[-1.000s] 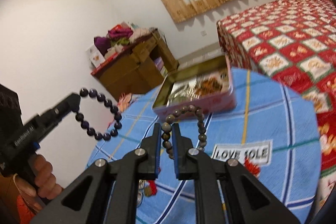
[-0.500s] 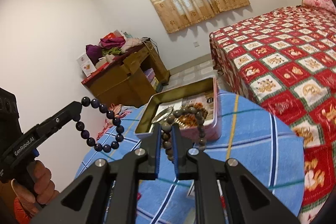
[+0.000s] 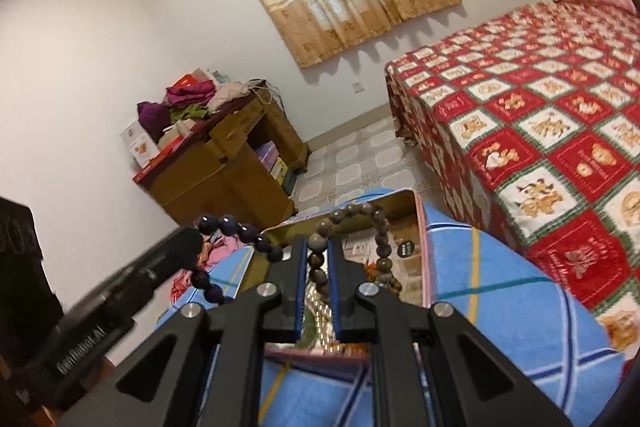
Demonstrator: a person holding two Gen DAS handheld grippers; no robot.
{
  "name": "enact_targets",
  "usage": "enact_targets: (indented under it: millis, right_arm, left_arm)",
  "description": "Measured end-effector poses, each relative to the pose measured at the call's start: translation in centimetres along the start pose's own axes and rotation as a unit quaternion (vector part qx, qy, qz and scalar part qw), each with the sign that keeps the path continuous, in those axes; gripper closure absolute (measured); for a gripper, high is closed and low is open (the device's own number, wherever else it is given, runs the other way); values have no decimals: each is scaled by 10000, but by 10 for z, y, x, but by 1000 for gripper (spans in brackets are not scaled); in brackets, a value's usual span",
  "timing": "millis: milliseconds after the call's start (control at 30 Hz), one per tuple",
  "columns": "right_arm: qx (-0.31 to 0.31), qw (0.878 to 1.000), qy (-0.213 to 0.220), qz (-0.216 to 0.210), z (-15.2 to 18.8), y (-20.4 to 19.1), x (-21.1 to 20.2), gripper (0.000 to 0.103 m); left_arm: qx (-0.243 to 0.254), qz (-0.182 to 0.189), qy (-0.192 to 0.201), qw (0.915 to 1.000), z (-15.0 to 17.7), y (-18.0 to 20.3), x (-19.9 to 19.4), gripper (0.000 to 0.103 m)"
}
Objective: Organize jewelry
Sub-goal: 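Lower both bracelets into the pink tin and open both tools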
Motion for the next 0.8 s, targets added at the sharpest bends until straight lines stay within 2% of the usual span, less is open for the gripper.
enact_targets:
  millis: [133,433,700,800]
  right_arm:
    - [47,9996,-3,272,0,7,12,90]
    - [-280,9966,-249,727,12,15,32,90]
    - [-390,9941,-415,927,20,22,42,90]
    - [-336,9948,-352,897,19,24,40,87]
  left_arm:
    - [69,-27,-145,9999,7,-4,19,89]
    - [45,-409,-601,9973,27,-15,52,89]
    - [135,-662,-797,9945,34,-25,67,89]
    - [188,-773,-854,9932,36,-29,70,89]
Point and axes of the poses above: each gripper's, at about its wrist camera, not at the fingertips, and x roughly the way its jaws point, y to its right, z to its underside, the point moved 8 cm from there along x, roughly the way its jaws point, and after that the axes turned 9 degrees about -z, right-handed, at the moved point
